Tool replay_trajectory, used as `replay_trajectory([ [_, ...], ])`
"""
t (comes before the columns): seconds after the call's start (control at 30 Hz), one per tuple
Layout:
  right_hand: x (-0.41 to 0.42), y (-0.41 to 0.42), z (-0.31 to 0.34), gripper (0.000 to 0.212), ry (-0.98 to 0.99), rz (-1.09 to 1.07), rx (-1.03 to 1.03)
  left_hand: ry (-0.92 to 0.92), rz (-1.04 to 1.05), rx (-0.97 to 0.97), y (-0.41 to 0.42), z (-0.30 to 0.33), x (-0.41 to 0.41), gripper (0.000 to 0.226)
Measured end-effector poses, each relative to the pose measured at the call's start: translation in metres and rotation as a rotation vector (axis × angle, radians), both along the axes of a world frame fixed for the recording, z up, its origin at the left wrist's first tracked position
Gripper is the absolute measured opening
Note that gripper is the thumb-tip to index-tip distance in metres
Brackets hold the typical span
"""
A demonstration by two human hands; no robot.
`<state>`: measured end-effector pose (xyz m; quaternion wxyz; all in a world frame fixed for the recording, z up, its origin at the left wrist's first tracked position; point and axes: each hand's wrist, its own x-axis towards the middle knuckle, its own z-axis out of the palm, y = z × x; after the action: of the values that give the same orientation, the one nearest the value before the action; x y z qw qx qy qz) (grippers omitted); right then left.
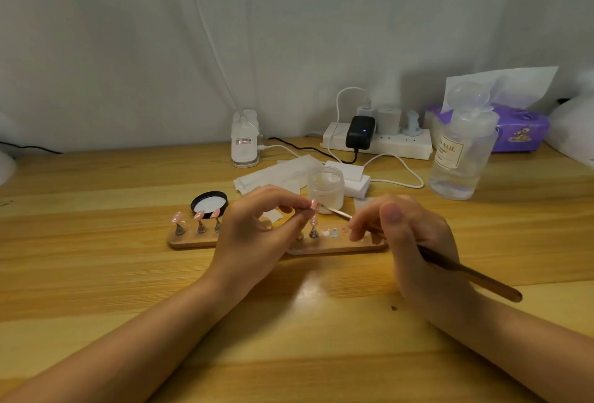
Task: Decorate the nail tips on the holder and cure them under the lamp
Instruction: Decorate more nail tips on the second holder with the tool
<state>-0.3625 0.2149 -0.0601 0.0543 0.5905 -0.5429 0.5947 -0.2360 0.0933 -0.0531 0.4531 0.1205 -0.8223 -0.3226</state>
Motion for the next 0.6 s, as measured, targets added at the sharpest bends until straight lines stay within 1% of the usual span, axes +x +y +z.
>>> replay_trajectory([
  [0.07, -0.0011, -0.0015, -0.0003, 0.041, -0.051, -0.026, 0.073, 0.0, -0.002, -0.002, -0.0008, -0.0005, 0.0, 0.016],
  [0.13, -0.0018, -0.0022, -0.0008, 0.041, -0.047, -0.03, 0.121, 0.001, 0.001, -0.007, -0.001, -0.0008, 0.0, 0.017],
  [0.23, 0.0007, -0.0008, 0.0009, 0.041, 0.045, -0.024, 0.087, 0.008, -0.007, -0.002, 0.0001, 0.0005, 0.0001, 0.019],
  [0.33, 0.0031, 0.001, 0.0024, 0.039, 0.074, 0.014, 0.051, 0.014, -0.014, -0.004, 0.0017, 0.0019, 0.0004, 0.018],
  [0.4, 0.0024, 0.0012, 0.0021, 0.039, 0.024, 0.012, 0.041, 0.011, -0.009, 0.001, 0.0014, 0.0018, 0.0006, 0.018],
  [0.5, -0.0004, -0.0001, 0.001, 0.036, -0.083, -0.015, 0.089, 0.004, -0.006, 0.004, 0.0011, 0.0011, 0.0006, 0.018],
  [0.57, -0.0016, -0.0005, 0.0009, 0.036, -0.106, -0.011, 0.127, 0.007, -0.004, 0.003, 0.001, 0.0012, 0.0004, 0.018],
  [0.6, -0.0013, -0.0007, 0.0012, 0.037, -0.085, 0.0, 0.135, 0.01, -0.003, -0.002, 0.0009, 0.0013, 0.0004, 0.018],
])
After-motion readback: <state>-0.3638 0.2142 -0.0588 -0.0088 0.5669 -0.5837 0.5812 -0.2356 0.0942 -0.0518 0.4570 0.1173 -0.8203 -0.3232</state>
